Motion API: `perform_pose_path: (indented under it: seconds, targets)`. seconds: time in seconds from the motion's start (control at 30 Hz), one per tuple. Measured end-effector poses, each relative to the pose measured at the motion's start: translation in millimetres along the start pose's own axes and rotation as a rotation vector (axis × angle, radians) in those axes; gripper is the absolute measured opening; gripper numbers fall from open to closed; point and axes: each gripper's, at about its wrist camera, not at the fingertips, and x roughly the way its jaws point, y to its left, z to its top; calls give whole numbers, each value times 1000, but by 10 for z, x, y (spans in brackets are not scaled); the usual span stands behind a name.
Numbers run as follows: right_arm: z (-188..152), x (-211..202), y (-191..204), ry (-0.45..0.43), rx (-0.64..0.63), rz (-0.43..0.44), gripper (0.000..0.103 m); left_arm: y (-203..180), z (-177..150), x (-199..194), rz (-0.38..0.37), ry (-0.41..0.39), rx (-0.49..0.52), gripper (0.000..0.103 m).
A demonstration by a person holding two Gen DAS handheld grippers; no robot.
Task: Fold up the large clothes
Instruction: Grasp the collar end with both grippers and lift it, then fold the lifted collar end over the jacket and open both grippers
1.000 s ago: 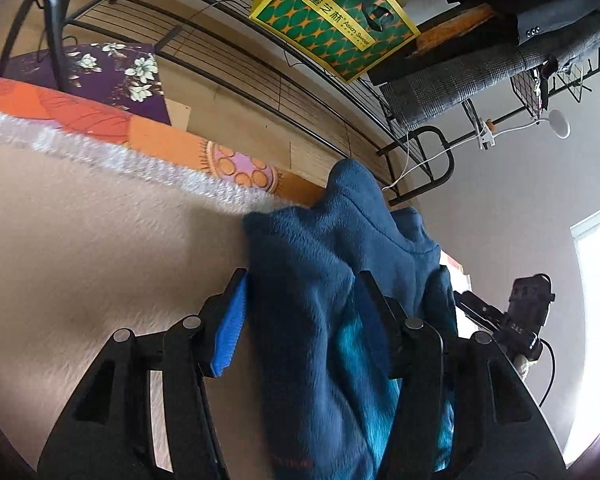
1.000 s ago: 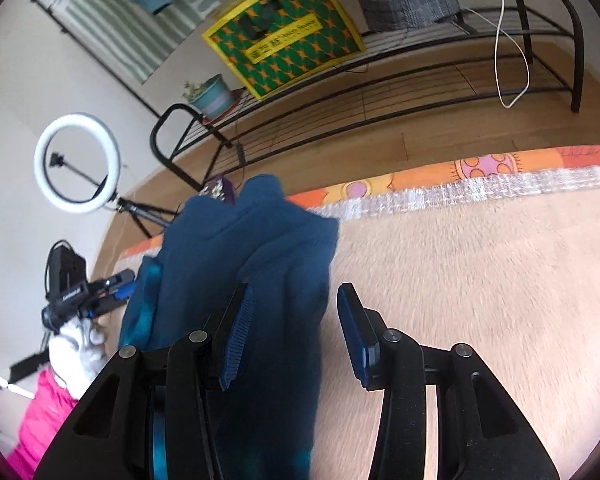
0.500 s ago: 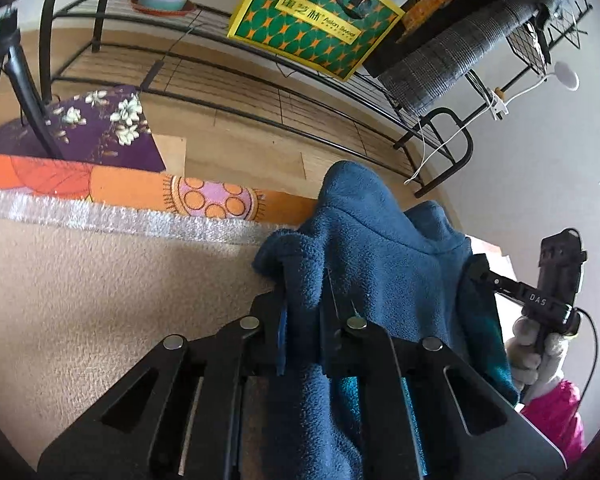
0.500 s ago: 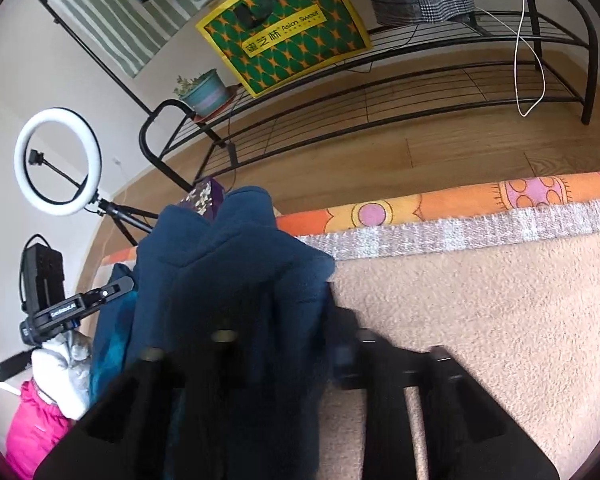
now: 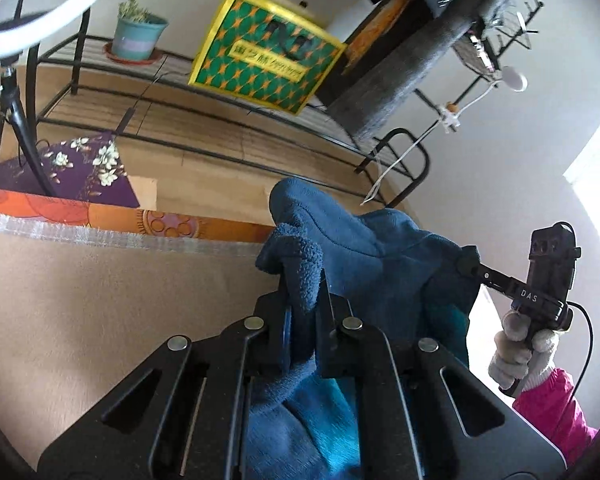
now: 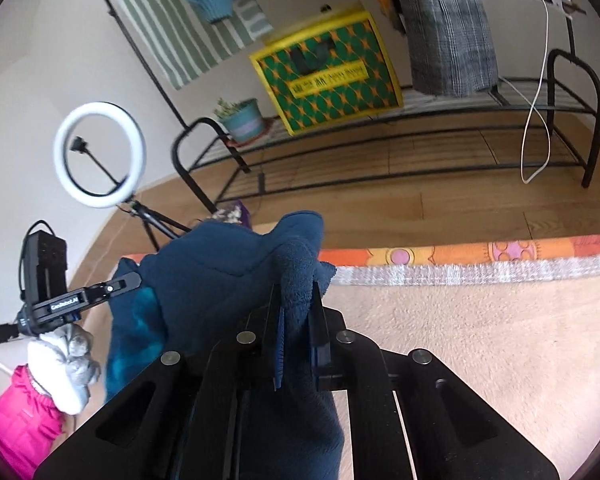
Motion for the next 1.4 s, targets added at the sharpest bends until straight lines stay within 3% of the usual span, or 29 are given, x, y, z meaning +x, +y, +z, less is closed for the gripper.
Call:
perform_pose_path:
  seconds: [0.4,0.83,1.23,1.4]
  targets:
    - [-206,-1001,521,-59,-55,105,8,-557,-336,-989,-88,-50,50,6]
    - [-1134,-1817,1019,16,-114,122,8,-736,-1350,-1817,-90,15,71,6]
    - [-2147,-2041,1066,119,-90,107,8,-618,-2461,-1869,9,161,112,6]
    - [-2382,-1997,975,159,-67,70,8,-615,-2620,-1887,41,173,115,6]
